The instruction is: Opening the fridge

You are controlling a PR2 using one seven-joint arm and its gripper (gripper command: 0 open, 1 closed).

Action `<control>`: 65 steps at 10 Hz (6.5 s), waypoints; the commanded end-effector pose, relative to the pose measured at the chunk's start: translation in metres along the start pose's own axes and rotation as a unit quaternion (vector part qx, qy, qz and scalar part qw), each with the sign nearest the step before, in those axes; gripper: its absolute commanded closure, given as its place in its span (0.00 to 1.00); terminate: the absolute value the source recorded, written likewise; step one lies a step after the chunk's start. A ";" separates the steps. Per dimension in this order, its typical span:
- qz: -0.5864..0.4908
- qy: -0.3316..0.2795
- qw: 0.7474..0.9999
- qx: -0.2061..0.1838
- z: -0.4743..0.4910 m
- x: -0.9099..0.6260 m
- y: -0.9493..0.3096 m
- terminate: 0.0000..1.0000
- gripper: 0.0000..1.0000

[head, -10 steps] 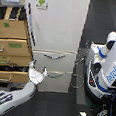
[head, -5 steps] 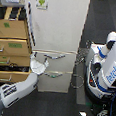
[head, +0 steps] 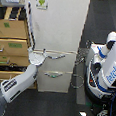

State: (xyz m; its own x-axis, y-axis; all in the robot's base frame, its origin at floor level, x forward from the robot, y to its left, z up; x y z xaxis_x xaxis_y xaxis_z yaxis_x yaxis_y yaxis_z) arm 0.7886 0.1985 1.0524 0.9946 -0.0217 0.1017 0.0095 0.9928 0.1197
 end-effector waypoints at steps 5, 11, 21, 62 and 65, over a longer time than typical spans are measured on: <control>0.033 -0.005 0.999 -0.039 0.033 0.075 0.023 0.00 0.00; 0.034 -0.010 0.999 0.007 0.040 0.087 0.082 0.00 0.00; -0.016 -0.030 0.999 -0.031 0.016 0.123 0.080 0.00 0.00; -0.438 -0.008 0.879 -0.190 0.207 -0.261 -0.136 0.00 1.00; -0.561 0.028 0.774 -0.293 0.256 -0.363 -0.423 0.00 1.00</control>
State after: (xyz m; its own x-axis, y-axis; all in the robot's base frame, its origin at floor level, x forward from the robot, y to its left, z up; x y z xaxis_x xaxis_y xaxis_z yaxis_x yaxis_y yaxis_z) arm 0.6292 0.1839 1.1355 0.7489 -0.6621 0.0269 0.6548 0.7332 -0.1834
